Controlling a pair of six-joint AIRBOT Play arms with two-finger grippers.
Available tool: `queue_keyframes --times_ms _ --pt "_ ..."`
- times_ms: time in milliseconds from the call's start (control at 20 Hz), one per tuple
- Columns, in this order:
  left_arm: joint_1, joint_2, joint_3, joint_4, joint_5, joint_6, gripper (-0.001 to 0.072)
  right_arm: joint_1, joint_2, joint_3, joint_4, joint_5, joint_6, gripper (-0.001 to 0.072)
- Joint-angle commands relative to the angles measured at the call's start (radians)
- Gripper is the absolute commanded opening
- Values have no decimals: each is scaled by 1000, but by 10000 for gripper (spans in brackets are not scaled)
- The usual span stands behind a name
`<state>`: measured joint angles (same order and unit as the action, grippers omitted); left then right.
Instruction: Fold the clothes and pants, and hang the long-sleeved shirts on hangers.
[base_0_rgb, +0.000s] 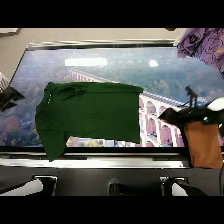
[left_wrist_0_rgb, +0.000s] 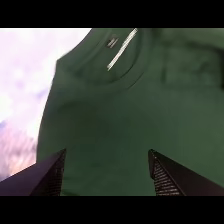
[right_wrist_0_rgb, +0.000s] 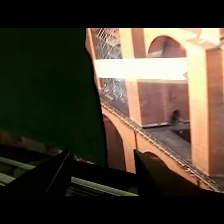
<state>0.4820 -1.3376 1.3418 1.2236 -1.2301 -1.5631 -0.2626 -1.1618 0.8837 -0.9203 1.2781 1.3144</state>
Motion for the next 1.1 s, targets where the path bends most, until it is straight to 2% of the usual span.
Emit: queue_keyframes --times_ms 0,350,450,500,550,700,900,1000,1050 --pt "21 23 -75 -9 7 5 569 56 28 -242 130 -146 -59 482" --pt "21 14 -75 -9 10 3 569 200 3 -383 203 -317 -74 482" --pt "22 14 -75 -9 -6 -29 591 200 -54 -383 262 -320 -119 482" --pt "22 14 -75 -9 -8 -51 692 200 -84 -383 297 -317 -143 482" --pt "23 14 -75 -9 -11 -61 720 200 -115 -383 338 -311 -167 482" --pt "45 13 -75 -9 -20 -60 720 200 -184 -383 430 -254 -217 474" --pt "135 9 -141 -18 -9 -40 720 200 -204 -383 437 -176 -208 465" --pt "188 9 -227 -62 9 24 720 200 -204 -383 437 -176 -207 231" --pt "213 9 -275 -97 28 64 720 200 -204 -383 438 -181 -207 160"
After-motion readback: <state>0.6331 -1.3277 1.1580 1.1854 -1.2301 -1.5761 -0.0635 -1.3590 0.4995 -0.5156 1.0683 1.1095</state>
